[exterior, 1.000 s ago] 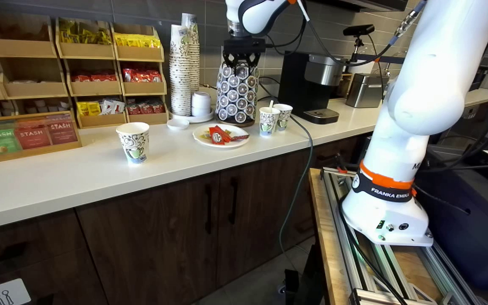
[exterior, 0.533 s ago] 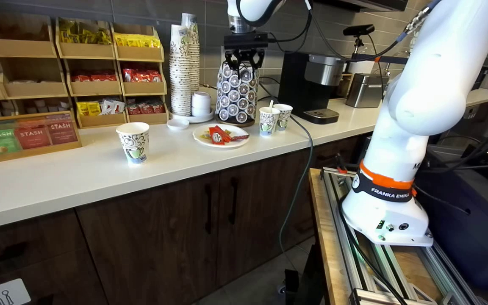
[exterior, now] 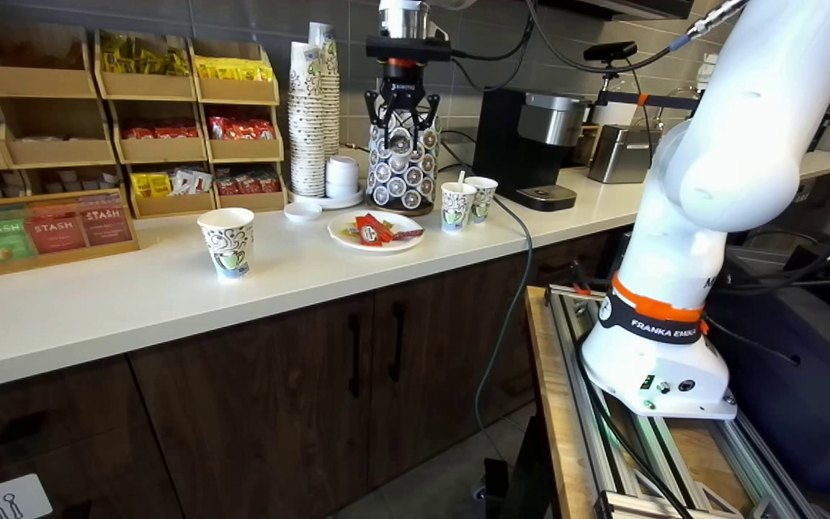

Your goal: Pick up one coffee pod from the coffee pod rack and put it on the kitchen counter

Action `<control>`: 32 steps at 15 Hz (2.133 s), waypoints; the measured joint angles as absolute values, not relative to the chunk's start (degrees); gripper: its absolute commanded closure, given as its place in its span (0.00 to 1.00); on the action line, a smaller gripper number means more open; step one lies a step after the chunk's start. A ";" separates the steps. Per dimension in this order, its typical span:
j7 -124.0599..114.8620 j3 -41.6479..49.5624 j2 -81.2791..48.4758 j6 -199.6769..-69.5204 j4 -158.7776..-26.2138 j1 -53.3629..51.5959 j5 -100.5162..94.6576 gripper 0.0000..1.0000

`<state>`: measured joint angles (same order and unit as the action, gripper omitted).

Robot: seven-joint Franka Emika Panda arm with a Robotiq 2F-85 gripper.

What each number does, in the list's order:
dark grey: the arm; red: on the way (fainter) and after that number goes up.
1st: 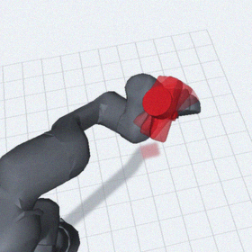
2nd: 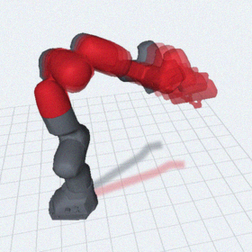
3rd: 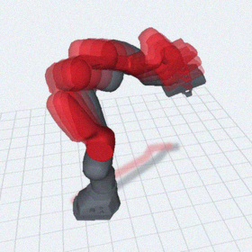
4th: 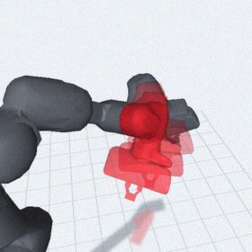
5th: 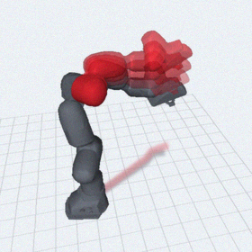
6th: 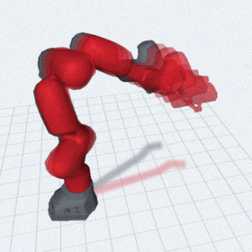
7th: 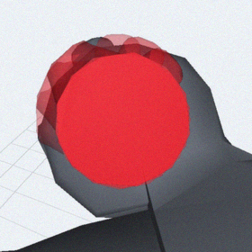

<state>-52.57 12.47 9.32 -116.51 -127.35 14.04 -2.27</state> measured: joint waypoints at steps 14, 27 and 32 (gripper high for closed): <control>-36.65 12.29 -12.97 -116.56 -116.85 12.61 46.58 0.71; -34.75 12.37 -29.80 -115.72 -106.73 14.74 54.32 0.14; -34.74 12.75 -29.24 -115.72 -105.77 14.22 49.90 0.00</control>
